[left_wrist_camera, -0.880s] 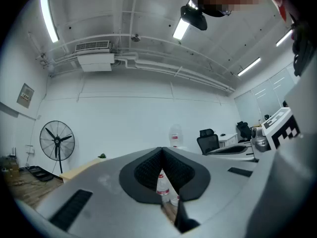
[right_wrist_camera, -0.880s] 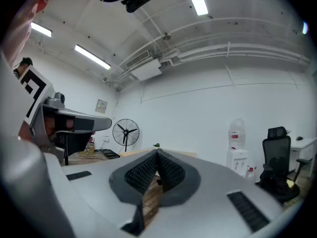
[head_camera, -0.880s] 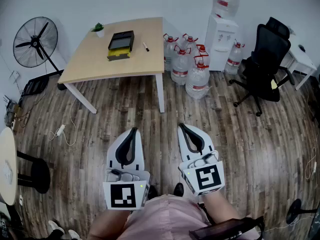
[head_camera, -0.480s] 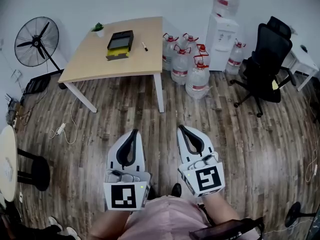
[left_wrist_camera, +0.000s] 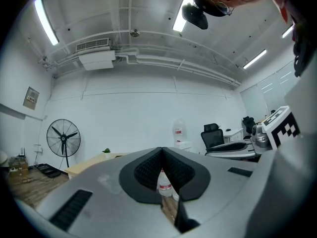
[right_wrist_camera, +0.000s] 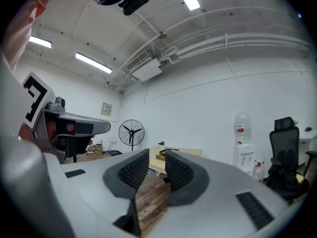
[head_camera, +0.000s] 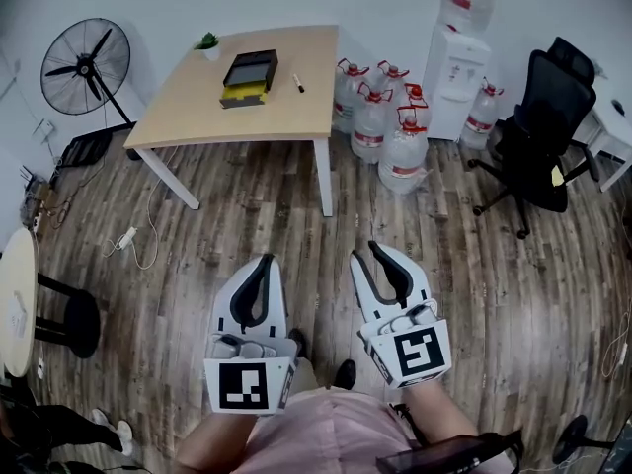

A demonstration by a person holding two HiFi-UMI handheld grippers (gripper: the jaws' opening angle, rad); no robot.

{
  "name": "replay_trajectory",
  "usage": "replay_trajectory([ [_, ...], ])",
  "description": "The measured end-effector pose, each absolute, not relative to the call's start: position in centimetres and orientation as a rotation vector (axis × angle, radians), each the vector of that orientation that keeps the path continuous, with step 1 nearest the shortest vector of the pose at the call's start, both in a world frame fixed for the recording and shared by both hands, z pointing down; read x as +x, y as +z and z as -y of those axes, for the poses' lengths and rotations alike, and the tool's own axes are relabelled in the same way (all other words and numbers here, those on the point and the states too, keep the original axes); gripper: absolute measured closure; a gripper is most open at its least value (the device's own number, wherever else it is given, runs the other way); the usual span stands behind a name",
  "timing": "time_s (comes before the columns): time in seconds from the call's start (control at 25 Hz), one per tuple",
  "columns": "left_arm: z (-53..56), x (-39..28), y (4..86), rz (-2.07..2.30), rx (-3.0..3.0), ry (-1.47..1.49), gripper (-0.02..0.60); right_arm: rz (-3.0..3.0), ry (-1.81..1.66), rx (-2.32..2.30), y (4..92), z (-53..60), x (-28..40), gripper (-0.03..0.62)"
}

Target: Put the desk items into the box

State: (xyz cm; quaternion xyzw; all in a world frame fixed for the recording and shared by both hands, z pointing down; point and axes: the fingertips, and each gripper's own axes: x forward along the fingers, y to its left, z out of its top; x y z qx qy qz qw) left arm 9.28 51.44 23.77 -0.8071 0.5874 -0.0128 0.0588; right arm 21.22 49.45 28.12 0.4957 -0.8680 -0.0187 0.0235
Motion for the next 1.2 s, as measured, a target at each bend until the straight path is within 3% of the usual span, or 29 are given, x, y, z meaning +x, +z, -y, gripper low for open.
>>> replay_trajectory([
  [0.16,-49.2,8.1,24.6,-1.795,-2.454,-0.046,0.571,2.672,-0.045,1.505,29.1,-47.2,20.1,0.469],
  [0.84,-28.7,-2.1,25.7,-1.797,-2.499,0.0,0.571,2.567,-0.081,1.561,29.1,-27.5,11.5,0.464],
  [1.2,-23.0,-5.8,24.7,-1.771,-2.492,0.066,0.571,2.558,-0.164,1.585,27.7,-21.8,7.8,0.47],
])
